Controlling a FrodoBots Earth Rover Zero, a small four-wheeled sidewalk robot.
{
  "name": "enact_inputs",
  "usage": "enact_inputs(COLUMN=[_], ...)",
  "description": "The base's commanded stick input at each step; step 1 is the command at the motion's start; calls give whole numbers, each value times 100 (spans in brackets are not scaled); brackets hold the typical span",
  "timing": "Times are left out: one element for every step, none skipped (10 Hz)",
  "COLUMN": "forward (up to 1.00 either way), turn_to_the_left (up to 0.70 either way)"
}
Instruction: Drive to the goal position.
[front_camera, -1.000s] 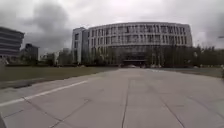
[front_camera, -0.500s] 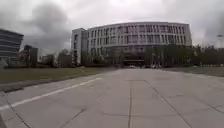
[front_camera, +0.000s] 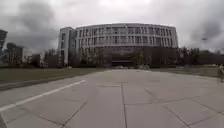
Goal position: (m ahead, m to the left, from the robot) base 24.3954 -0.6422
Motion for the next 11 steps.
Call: enact_inputs(forward=[70, 70, 70, 70, 70, 70, 70, 70, 70, 70, 70], turn_to_the_left=[0, 0, 0, 0, 0, 0, 0, 0, 0, 0, 0])
